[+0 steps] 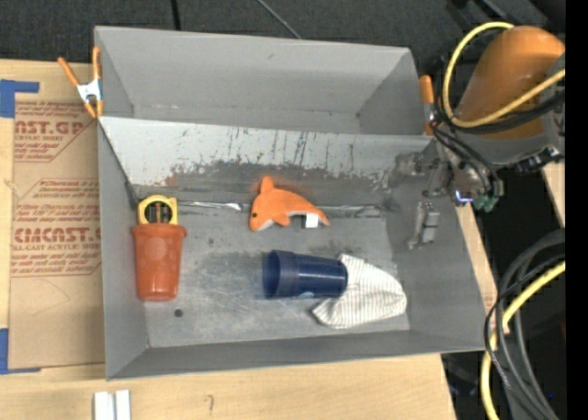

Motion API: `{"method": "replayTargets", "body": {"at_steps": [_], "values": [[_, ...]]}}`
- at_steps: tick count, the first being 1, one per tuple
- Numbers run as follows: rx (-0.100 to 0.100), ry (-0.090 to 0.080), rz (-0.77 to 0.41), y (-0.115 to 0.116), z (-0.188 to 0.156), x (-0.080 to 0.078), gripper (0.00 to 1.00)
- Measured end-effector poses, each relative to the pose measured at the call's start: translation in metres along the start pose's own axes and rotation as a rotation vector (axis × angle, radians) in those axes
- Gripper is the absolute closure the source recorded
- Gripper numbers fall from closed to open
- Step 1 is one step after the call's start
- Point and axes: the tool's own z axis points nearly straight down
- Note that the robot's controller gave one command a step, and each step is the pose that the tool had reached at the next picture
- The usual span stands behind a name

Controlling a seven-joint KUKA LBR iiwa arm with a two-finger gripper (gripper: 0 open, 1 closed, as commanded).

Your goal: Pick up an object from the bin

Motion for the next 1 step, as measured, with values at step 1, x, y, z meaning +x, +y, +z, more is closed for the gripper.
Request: {"method": "replayTargets", "body": {"at_steps": [1], "values": [[0.001,-0.007,-0.002,0.0006,-0.0053,-0.0014,0.00]]}}
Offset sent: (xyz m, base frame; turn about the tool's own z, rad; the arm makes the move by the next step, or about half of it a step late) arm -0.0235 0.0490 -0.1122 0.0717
